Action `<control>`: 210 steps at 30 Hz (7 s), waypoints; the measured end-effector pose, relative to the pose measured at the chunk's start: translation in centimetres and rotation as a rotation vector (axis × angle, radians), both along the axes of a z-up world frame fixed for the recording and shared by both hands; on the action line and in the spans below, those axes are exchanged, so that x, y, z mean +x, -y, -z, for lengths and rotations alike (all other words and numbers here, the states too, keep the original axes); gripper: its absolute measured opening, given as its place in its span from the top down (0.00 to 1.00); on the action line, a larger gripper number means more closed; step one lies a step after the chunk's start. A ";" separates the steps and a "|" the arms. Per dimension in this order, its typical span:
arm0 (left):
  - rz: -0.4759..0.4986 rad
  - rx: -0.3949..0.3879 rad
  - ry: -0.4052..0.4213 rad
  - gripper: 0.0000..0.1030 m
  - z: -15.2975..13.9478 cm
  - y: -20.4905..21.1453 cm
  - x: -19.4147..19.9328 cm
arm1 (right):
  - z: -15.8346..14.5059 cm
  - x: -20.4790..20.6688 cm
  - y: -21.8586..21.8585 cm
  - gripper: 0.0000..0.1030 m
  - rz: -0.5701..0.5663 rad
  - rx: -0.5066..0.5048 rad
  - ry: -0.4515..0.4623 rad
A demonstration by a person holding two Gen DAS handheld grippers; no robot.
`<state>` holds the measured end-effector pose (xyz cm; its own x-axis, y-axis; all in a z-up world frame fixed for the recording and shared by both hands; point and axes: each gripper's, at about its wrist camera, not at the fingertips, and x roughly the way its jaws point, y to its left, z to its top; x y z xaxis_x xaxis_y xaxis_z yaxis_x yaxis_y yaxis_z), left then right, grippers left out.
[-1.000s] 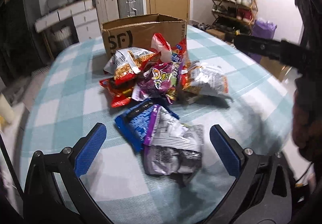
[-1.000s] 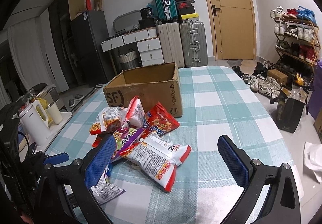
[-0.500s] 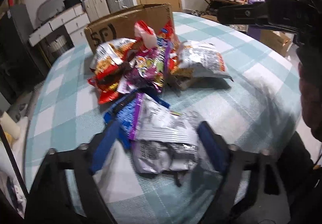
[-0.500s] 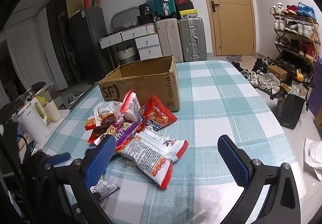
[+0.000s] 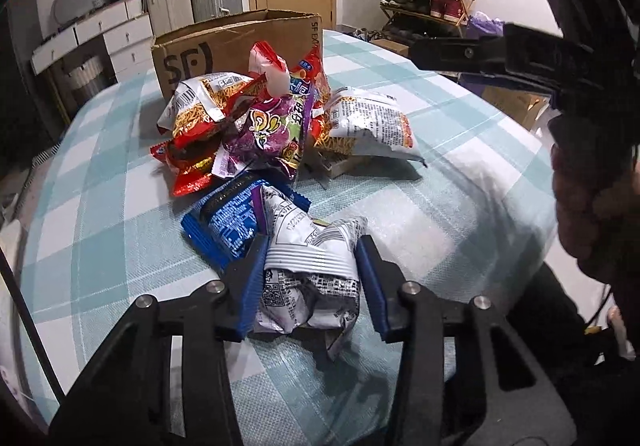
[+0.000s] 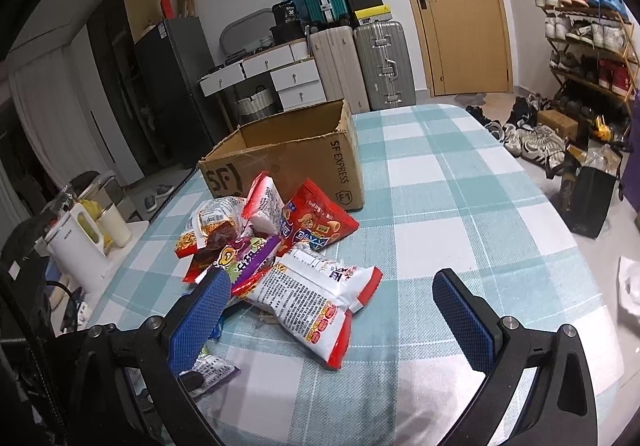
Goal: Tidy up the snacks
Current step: 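Lift the chip bag with the left gripper while the right gripper grasps the red-white cracker bag, then carry both bags over the cardboard box and open both grippers to drop them, then withdraw both grippers from the box back toward the snack pile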
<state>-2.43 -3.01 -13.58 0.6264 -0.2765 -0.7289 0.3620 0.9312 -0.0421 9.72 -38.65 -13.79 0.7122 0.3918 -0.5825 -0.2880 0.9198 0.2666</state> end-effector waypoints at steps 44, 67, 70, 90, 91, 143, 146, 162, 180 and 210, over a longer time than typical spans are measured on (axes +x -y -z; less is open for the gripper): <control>-0.154 -0.205 -0.002 0.60 -3.4 -7.9 2.2 | 5.9 6.7 -4.1 0.00 -0.085 0.001 -0.206; -0.172 -0.204 0.012 0.59 -4.1 -8.4 2.9 | 6.1 6.5 -3.6 0.44 -0.133 0.056 -0.213; -0.176 -0.210 0.013 0.59 -4.5 -8.3 2.8 | 5.7 6.0 -3.2 0.44 -0.129 0.065 -0.198; -0.151 -0.240 0.079 0.59 -9.9 -7.2 5.5 | -2.0 4.0 -2.5 0.44 -0.184 0.124 -0.039; -0.152 -0.245 0.087 0.59 -10.4 -7.2 5.9 | -2.4 4.2 -2.6 0.44 -0.190 0.129 -0.036; -0.202 -0.237 -0.017 0.49 -11.6 -8.5 33.0 | -5.8 25.7 -10.3 0.31 -0.237 0.031 -0.057; -0.210 -0.234 -0.010 0.48 -11.3 -9.0 33.0 | -5.8 25.6 -9.6 0.25 -0.226 0.038 -0.033; -0.244 -0.191 0.074 0.40 -15.0 -8.5 26.4 | -9.9 20.0 -6.7 0.25 -0.203 0.052 0.063; -0.271 -0.177 0.145 0.22 -19.0 -7.1 15.1 | -12.5 9.6 -5.1 0.14 -0.194 0.061 0.147; -0.353 -0.164 0.121 0.15 -15.3 -6.8 3.2 | -8.5 -0.8 -2.6 0.06 -0.133 0.040 0.099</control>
<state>0.77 3.80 1.67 0.7822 -0.1351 -0.6082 0.0326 0.9837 -0.1767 8.88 -36.07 -5.34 0.7057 0.5080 -0.4940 -0.4334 0.8610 0.2663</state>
